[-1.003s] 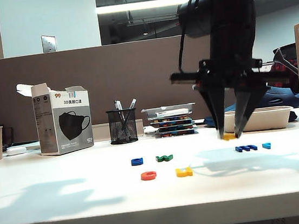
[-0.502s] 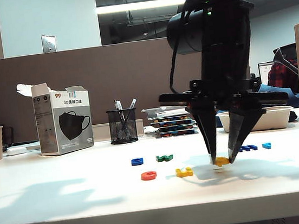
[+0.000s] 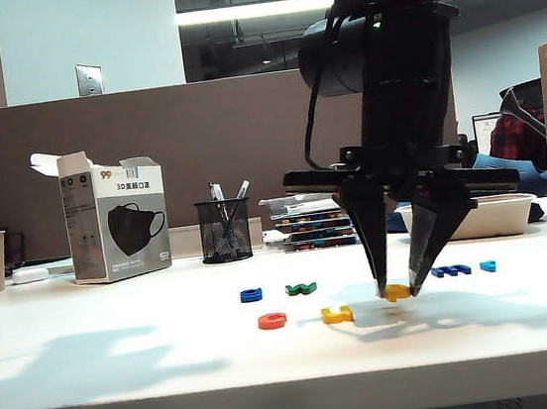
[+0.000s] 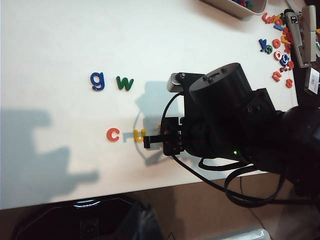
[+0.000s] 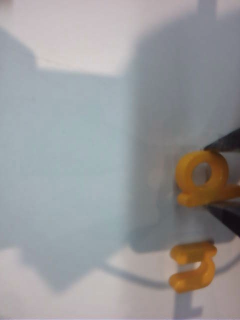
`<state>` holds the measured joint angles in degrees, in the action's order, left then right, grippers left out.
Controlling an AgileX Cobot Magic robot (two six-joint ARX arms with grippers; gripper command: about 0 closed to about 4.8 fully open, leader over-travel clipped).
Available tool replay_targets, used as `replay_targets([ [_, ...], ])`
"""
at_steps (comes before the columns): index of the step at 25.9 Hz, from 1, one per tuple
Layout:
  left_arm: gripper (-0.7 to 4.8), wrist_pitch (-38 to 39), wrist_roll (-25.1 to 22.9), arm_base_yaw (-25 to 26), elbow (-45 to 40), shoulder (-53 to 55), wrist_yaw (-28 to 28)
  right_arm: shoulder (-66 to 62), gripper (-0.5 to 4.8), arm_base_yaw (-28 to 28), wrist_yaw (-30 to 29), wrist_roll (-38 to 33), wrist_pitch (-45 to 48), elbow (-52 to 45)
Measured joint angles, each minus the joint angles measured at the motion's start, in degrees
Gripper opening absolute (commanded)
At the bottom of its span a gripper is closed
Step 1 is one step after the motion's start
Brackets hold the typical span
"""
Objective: Select the appropriate letters from the row of letter magnets placed on the table to arrange into the word "cup".
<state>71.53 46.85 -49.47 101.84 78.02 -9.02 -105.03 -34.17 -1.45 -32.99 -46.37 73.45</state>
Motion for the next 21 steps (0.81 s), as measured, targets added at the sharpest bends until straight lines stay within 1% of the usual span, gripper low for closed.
replay_targets([
  [21, -0.05, 0.0, 0.0, 0.0, 0.0, 0.0, 0.0, -1.4, 1.17, -0.1, 0.0, -0.9, 0.5, -0.6],
])
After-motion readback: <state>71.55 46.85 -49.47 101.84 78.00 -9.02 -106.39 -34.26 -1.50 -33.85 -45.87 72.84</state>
